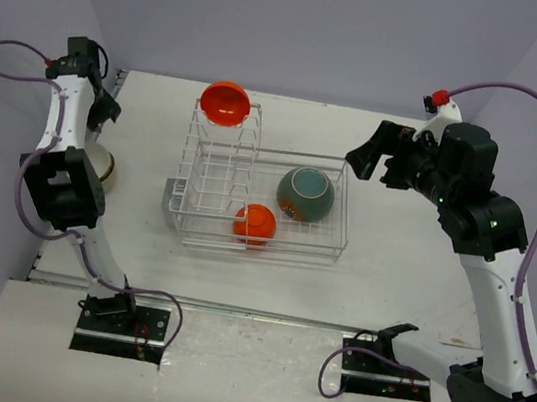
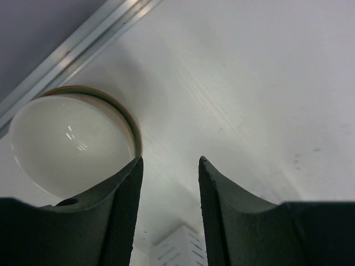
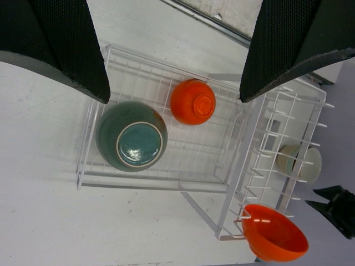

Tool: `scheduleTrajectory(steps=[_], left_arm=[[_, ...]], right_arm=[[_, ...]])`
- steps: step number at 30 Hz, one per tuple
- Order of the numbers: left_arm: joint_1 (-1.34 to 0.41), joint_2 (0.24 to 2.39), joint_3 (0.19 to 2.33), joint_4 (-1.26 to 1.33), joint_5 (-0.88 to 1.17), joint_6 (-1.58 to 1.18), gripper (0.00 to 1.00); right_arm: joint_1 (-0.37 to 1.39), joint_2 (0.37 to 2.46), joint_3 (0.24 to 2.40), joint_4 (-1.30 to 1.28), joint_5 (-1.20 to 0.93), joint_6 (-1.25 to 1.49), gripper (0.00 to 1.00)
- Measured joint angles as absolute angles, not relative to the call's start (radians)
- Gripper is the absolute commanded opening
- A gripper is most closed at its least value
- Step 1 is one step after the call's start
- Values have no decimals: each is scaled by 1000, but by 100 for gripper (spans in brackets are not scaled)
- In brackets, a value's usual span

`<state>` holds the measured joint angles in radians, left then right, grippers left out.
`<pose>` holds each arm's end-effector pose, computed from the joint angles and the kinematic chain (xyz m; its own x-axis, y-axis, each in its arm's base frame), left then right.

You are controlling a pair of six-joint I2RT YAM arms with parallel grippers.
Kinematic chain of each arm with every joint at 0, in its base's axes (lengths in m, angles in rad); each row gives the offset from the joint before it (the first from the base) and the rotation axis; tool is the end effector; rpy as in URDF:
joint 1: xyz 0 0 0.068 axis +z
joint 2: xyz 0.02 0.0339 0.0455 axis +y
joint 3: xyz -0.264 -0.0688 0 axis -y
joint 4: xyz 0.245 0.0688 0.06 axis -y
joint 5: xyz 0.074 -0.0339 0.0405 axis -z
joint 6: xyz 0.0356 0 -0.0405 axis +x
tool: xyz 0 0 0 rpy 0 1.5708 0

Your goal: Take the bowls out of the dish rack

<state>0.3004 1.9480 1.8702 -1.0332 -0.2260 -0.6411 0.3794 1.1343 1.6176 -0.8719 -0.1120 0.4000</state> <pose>0.3935 0.1302 0.3023 -0.4568 -0.7517 -0.4757 -0.8192 0.5639 -0.1045 0.1831 0.0773 0.4783 -0.5049 0.2153 -0.8359 -0.2904 0.8696 0.3994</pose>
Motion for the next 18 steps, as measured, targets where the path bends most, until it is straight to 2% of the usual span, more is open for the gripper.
scheduleTrajectory(steps=[4,8,13,18], left_arm=[[301,1870,1949,-1019,-87,-690,42],[298,1736,1959,-925,129,-812,43],[251,1412,1682,-685,336,-1072,42],[97,1173,1344,-371,394,-1413,41]], right_arm=[[379,1161,1668,-909,-86,400,99],[380,1172,1685,-929,-71,403,99],[381,1129,1639,-927,-70,420,99],[388,1069,1604,-928,-70,450,99]])
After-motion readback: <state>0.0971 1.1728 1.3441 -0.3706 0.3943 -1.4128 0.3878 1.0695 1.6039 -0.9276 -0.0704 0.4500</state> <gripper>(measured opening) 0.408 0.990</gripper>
